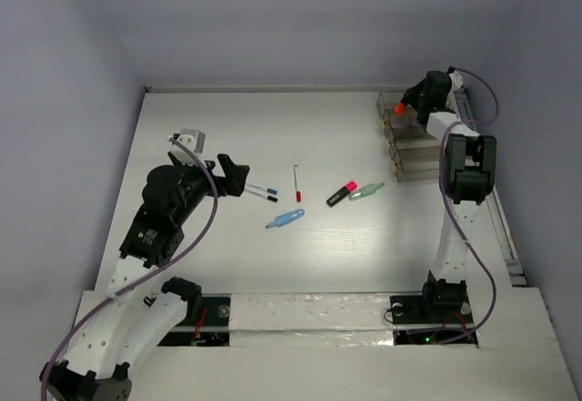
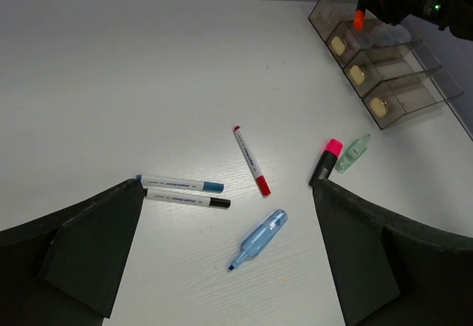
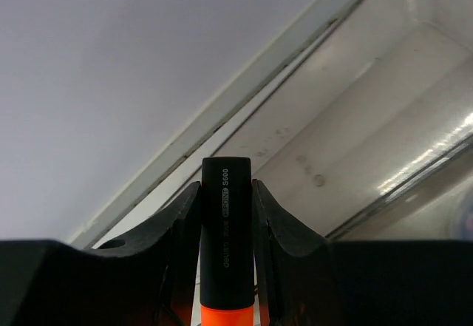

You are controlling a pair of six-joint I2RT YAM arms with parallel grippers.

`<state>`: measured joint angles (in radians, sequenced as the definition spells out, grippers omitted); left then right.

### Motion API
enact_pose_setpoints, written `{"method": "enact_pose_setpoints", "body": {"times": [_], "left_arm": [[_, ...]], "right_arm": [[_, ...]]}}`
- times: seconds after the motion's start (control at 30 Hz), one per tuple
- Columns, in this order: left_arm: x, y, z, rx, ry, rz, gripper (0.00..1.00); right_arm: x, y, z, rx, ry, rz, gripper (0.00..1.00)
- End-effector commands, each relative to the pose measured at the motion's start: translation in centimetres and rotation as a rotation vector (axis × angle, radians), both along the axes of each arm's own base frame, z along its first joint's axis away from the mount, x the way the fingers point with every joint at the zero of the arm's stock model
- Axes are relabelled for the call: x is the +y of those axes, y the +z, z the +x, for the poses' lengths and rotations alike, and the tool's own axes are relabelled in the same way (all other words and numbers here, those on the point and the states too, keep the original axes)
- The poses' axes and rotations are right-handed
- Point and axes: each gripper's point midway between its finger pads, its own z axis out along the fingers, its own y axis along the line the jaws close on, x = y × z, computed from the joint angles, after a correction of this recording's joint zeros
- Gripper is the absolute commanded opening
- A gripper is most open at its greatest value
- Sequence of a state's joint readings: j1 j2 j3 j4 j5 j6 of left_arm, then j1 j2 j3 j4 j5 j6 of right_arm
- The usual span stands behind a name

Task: Sort the stationery into containers
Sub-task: Place the pen in the storage box.

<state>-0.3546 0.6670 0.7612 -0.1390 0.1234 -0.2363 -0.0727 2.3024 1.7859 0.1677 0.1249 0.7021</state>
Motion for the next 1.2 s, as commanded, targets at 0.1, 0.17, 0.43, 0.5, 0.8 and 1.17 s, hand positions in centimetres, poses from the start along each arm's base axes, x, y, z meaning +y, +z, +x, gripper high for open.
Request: {"method": "enact_pose_setpoints", "body": {"times": [0.1, 0.17, 0.43, 0.5, 0.8, 1.17], "left_arm": [[0.2, 0.6, 0.6, -0.027, 0.002, 0.000, 0.99], [0.2, 0.5, 0.6, -0.024, -0.001, 0.000, 0.99], [0.1, 0.5, 0.6, -0.024, -0.004, 0.000, 0.99], [0.0, 0.3, 0.7, -0.020, -0.005, 0.001, 0.99], [-0.1, -0.1, 1.0, -0.005, -0.007, 0.006, 0.99], [-0.1, 0.0, 0.8, -0.013, -0.012, 0.007, 0.99]], "right_arm": [[-2.6, 5.9, 1.5, -0.174, -0.132, 0.016, 0.14], [-2.8, 5.1, 1.4, -0.148, -0.158, 0.037, 0.14], [-5.9, 3.6, 0.7, -0.110, -0.321, 0.098, 0.17], [-6.6, 3.4, 0.7, -0.112, -0.352, 0.135, 0.18], [-7.7, 3.3, 2.0, -0.101, -0.412, 0.184, 0.22], [-9.2, 2.4, 1.2, -0.074, -0.446, 0.171, 0.42]]}}
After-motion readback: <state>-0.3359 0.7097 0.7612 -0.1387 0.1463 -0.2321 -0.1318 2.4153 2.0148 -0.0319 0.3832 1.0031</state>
